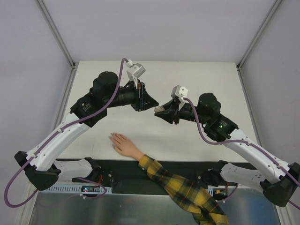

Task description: Paint the nails

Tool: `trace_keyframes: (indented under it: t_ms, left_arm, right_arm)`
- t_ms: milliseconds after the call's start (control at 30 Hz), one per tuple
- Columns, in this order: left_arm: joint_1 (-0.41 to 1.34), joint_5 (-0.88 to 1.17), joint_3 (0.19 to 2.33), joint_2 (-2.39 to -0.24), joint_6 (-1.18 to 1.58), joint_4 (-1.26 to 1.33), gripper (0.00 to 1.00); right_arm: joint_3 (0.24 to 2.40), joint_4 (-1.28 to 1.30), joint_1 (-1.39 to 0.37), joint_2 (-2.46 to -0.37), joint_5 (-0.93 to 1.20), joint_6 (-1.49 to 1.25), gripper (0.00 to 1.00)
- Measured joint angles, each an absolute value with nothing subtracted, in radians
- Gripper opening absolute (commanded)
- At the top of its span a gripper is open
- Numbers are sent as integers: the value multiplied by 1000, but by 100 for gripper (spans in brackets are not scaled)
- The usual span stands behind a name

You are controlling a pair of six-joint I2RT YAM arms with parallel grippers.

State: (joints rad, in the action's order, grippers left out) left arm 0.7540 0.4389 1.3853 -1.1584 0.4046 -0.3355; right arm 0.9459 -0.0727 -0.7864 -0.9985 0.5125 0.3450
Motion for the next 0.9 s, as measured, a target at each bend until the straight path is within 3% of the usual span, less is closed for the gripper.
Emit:
trace_keyframes:
  t_ms: [467, 767, 900]
  left_arm:
    - [751, 464, 1366, -1149, 373, -277, 0]
    - [738, 651, 1417, -1131, 216, -238, 0]
    - [736, 812, 1417, -1119, 100, -250, 0]
  right_arm:
    - [1088, 44, -799, -1068, 492, 331, 1]
    - [1185, 74, -811, -1082, 584, 286, 0]
    - [1185, 84, -813, -1073, 720, 252, 0]
